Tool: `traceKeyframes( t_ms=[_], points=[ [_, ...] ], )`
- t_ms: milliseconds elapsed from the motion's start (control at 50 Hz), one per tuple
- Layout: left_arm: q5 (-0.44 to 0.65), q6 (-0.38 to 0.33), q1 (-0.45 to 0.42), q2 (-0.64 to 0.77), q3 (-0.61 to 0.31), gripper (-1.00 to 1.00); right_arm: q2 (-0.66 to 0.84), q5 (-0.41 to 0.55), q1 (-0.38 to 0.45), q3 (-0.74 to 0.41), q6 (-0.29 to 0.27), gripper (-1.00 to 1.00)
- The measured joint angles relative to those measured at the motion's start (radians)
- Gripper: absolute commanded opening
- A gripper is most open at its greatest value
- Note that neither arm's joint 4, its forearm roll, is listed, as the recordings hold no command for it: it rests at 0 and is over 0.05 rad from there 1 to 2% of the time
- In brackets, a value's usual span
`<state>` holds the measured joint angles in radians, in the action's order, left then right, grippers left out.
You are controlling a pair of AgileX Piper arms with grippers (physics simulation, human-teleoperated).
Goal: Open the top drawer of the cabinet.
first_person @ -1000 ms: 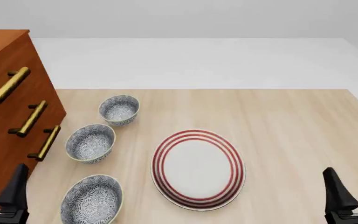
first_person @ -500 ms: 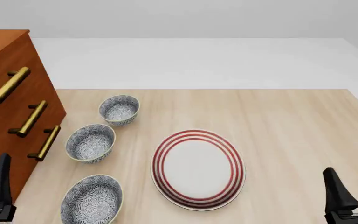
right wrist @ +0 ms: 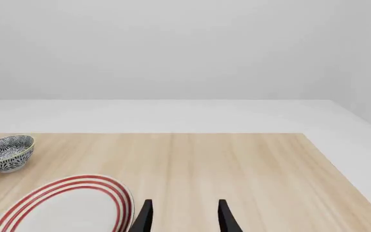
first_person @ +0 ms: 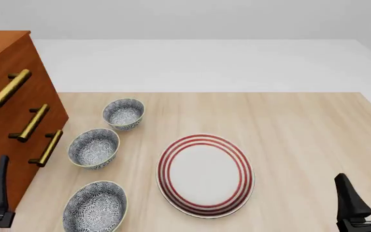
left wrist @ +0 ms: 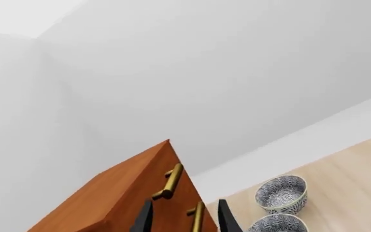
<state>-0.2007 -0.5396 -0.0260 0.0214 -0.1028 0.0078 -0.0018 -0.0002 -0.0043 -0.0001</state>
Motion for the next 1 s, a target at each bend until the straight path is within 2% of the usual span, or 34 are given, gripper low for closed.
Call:
traceKeyframes(
  t_ms=[760,1000],
  points=[
    [-0.232,-0.319,-0.044,0.168,0.034,1.00,0.000,0.000,0.000,0.000,0.000,1.00],
    [-0.276,-0.390,-0.051,0.200,0.038,1.00,0.000,0.000,0.000,0.000,0.000,1.00]
  ],
)
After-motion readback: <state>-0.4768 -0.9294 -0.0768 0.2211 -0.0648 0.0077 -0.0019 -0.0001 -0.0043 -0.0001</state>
